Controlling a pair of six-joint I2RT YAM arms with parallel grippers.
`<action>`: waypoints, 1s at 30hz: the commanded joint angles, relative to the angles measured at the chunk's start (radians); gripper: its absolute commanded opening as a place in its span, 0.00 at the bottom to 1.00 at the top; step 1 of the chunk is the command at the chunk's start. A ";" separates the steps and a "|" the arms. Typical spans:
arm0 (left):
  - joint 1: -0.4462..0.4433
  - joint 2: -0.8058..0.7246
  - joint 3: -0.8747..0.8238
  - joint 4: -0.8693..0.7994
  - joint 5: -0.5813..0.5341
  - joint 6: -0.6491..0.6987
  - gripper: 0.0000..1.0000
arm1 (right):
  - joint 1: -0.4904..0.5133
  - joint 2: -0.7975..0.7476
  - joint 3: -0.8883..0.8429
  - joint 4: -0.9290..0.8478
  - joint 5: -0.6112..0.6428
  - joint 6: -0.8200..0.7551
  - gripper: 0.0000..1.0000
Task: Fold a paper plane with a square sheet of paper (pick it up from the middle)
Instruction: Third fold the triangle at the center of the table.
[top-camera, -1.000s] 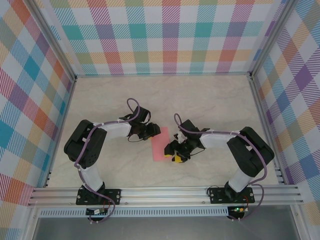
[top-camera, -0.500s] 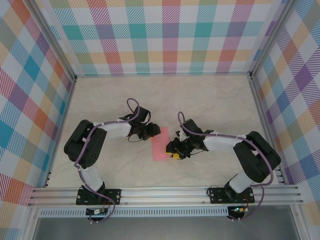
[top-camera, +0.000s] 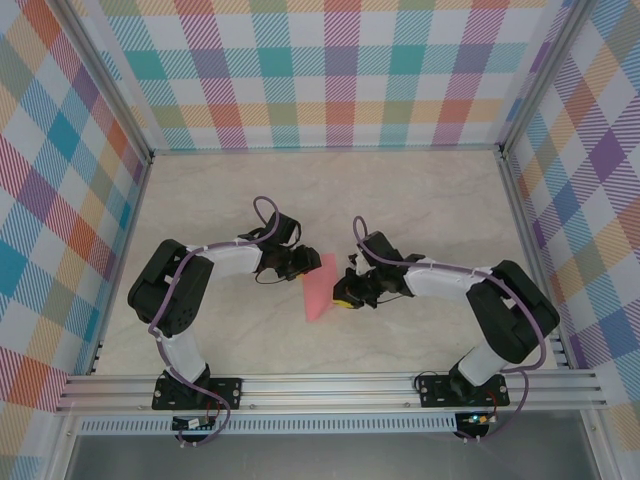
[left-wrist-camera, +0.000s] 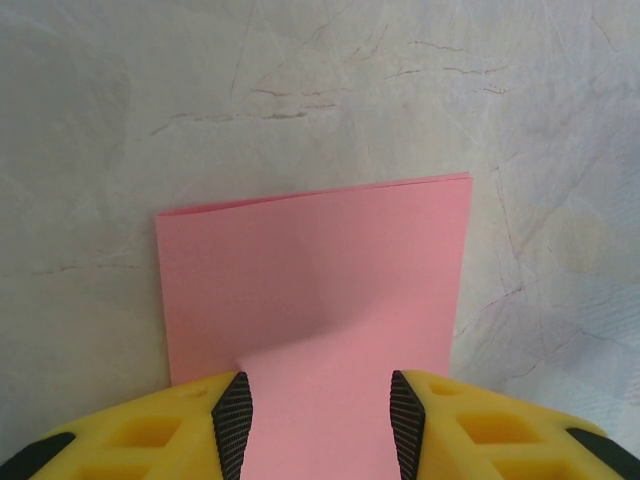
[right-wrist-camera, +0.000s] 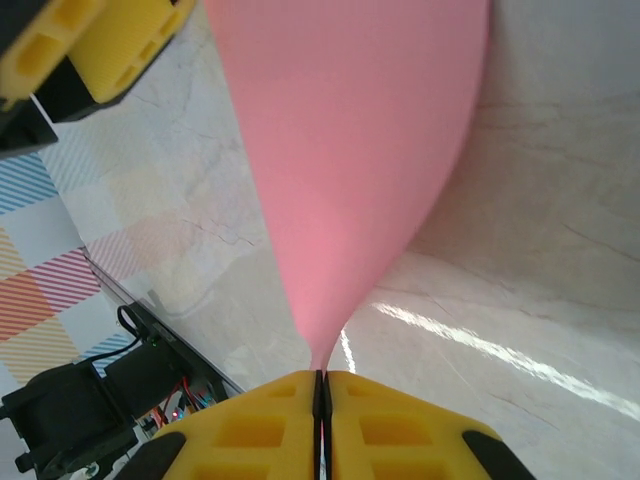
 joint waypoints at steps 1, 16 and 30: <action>0.014 0.024 -0.013 -0.022 -0.001 -0.003 0.45 | 0.005 0.043 0.052 0.000 -0.022 -0.029 0.11; 0.016 -0.107 -0.010 -0.046 -0.065 -0.007 0.46 | 0.019 0.189 0.187 -0.044 -0.002 -0.111 0.13; 0.022 -0.010 0.010 -0.066 -0.120 -0.014 0.34 | 0.049 0.252 0.220 0.033 0.037 -0.178 0.13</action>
